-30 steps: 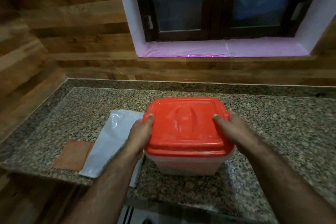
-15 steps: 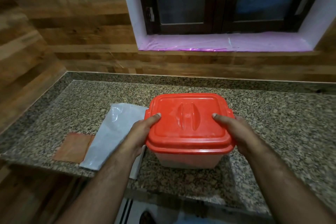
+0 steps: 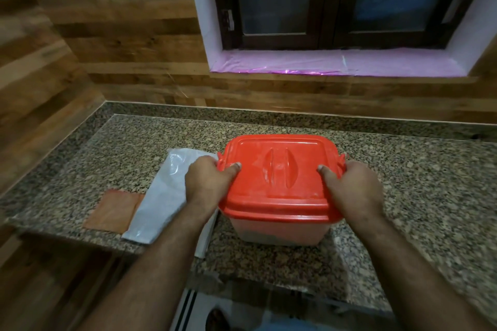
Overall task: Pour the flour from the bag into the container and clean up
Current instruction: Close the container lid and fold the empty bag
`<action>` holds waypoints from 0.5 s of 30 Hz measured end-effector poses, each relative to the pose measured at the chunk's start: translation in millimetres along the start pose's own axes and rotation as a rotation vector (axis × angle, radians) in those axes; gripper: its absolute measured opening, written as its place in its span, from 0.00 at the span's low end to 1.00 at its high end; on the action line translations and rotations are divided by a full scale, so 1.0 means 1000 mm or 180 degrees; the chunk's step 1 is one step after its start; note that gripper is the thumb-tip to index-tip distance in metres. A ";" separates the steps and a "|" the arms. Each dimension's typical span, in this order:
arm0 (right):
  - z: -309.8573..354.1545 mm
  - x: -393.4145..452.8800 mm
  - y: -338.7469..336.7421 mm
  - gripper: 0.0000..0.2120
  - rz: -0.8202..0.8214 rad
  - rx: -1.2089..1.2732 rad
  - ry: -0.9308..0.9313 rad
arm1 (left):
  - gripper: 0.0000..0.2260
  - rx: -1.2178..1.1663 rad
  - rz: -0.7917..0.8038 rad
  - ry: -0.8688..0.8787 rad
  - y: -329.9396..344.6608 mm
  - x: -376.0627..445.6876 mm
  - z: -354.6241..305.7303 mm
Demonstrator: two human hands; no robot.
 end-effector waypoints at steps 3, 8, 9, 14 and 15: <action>0.013 -0.004 0.002 0.24 0.0029 -0.0861 -0.0020 | 0.21 0.0855 -0.0267 0.0277 -0.004 -0.016 -0.024; 0.004 -0.009 0.017 0.30 0.0051 -0.0680 -0.0160 | 0.23 0.0848 -0.0267 0.0360 0.003 -0.026 -0.022; 0.001 -0.016 0.023 0.36 0.0135 -0.0526 -0.0281 | 0.27 0.0659 -0.0212 0.0460 0.008 -0.029 -0.018; -0.017 -0.047 0.035 0.48 0.0010 -0.0170 -0.0819 | 0.43 -0.0234 -0.0229 0.0935 0.032 -0.060 -0.006; -0.019 -0.049 0.035 0.48 -0.0020 -0.0123 -0.0857 | 0.44 -0.0312 -0.0287 0.0922 0.034 -0.062 -0.004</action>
Point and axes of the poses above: each hand's wrist, its own x-axis towards the middle knuckle, its own y-axis out of the palm, z = x × y, the point moved 5 cm from there along x, towards the middle knuckle, and after that the axes turned 10 degrees about x, right-handed, at the moved point
